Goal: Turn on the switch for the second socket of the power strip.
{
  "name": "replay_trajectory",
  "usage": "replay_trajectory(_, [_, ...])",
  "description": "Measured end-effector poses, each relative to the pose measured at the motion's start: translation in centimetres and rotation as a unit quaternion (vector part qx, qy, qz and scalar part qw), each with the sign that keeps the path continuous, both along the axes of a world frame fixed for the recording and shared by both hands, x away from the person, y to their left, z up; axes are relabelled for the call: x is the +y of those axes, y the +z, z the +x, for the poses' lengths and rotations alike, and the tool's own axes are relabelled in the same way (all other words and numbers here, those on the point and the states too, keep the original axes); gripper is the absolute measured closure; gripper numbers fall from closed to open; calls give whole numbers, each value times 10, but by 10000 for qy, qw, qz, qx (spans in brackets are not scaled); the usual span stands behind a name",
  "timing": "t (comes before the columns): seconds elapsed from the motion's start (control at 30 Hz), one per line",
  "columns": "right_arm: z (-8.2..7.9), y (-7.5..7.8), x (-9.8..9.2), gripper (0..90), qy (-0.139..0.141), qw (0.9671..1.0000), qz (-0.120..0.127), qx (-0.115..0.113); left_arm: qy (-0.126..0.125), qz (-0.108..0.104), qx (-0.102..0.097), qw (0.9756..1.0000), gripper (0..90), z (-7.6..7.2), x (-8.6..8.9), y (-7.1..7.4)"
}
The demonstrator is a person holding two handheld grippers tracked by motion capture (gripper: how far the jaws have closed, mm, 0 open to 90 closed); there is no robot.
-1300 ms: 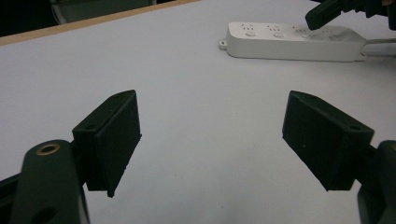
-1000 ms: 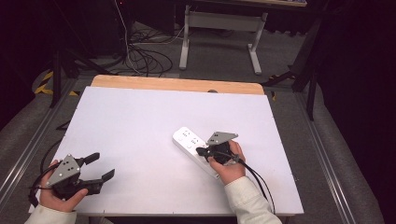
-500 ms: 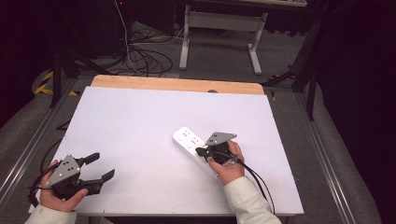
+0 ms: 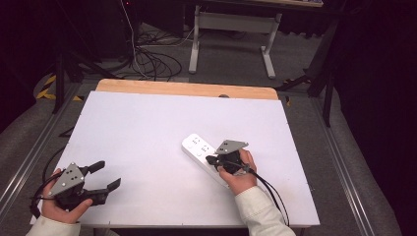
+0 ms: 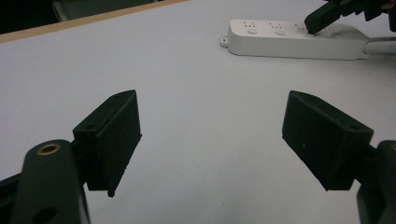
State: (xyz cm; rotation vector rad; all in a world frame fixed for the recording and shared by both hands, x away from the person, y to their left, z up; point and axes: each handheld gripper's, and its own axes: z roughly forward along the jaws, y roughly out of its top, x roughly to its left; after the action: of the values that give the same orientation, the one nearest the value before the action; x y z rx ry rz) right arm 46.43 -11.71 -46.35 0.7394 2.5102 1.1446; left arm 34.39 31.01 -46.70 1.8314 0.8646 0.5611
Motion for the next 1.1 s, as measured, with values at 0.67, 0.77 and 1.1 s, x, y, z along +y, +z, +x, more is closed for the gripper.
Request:
replay_trajectory(0.67, [-1, -1, 2, 900, -33, 9999, -98, 14, -11, -15, 17, 10000, 200, 0, 0, 0])
replay_trajectory(0.77, [-1, -1, 3, 900, -33, 9999, -117, 0, -12, -13, 12, 10000, 200, 0, 0, 0])
replay_trajectory(1.1, [0, -2, 2, 900, -31, 9999, -91, 49, -18, 6, 8, 10000, 200, -1, 0, 1])
